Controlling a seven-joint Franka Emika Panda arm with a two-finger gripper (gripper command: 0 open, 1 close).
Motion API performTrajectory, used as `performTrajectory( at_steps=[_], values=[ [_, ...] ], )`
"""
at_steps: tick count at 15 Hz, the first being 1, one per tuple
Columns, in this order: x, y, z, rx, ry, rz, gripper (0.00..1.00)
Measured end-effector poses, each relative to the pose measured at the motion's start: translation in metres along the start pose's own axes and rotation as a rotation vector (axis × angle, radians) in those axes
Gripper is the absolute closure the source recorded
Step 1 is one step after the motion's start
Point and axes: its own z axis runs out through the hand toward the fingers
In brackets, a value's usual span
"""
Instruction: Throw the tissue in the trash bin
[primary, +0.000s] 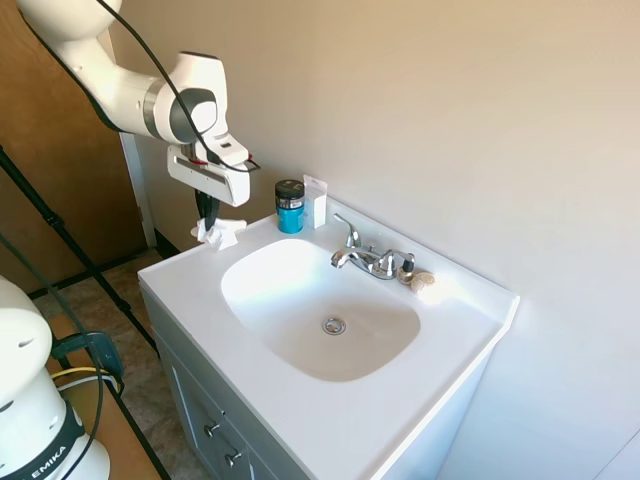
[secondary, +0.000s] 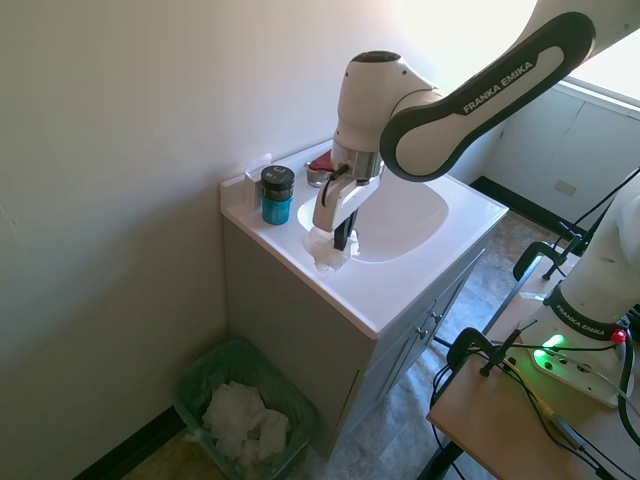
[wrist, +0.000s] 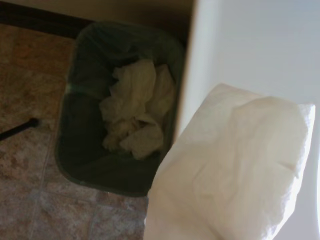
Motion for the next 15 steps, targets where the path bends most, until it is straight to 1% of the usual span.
performTrajectory(
  at_steps=[2,4,6,8,11,12,15],
  values=[
    [-0.023,-0.030,-0.008,0.003,0.044,-0.017,1.00],
    [-0.038,-0.060,0.003,-0.004,0.078,-0.028,1.00],
    [-0.052,-0.094,0.025,-0.011,0.090,-0.041,1.00],
    [-0.064,-0.120,0.053,-0.025,0.084,-0.053,1.00],
    [-0.073,-0.141,0.102,-0.067,0.070,-0.061,1.00],
    [-0.074,-0.146,0.115,-0.079,0.068,-0.062,0.00],
    [-0.070,-0.153,0.136,-0.101,0.070,-0.054,0.00]
  ],
)
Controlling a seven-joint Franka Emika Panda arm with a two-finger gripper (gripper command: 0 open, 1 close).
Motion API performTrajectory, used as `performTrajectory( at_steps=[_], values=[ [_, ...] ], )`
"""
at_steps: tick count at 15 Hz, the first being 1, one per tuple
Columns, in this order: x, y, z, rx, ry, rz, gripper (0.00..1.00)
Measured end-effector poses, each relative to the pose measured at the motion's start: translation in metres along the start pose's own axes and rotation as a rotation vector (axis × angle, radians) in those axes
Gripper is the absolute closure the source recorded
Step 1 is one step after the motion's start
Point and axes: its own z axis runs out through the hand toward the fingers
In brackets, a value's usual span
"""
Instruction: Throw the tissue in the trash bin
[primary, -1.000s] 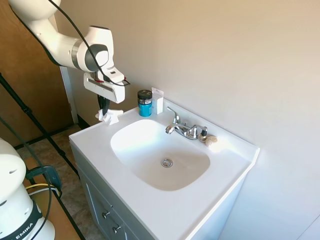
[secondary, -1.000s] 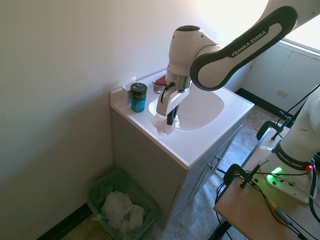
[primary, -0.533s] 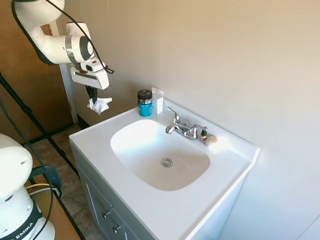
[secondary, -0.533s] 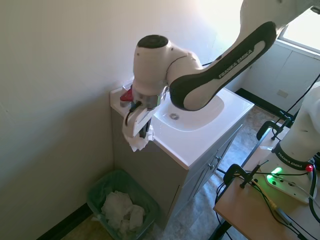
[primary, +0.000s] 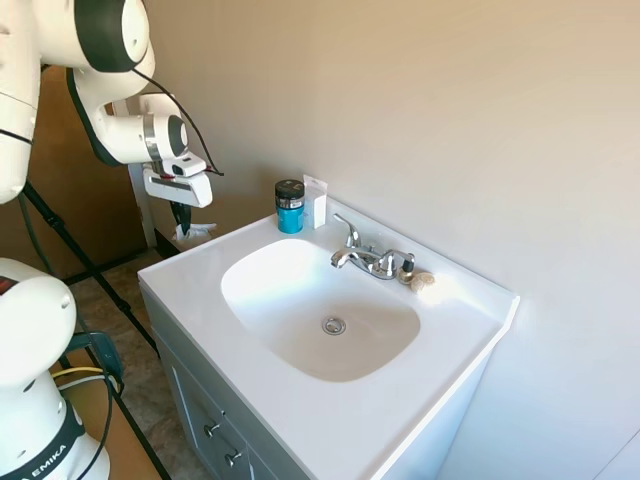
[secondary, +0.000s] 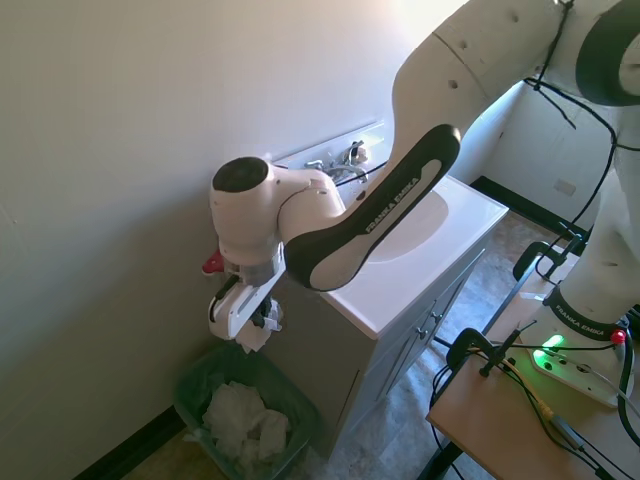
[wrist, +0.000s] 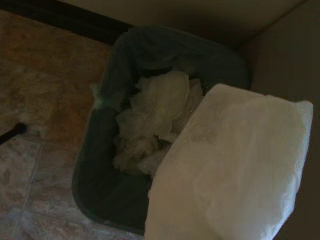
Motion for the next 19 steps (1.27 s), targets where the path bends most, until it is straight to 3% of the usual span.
performTrajectory(
  at_steps=[9,12,15,19],
  values=[
    [0.017,0.003,0.000,0.002,0.016,0.022,0.00],
    [0.035,0.012,-0.032,0.031,0.052,0.046,0.00],
    [0.053,0.044,-0.069,0.039,0.117,0.084,0.00],
    [0.064,0.095,-0.109,0.052,0.197,0.198,0.00]
  ],
)
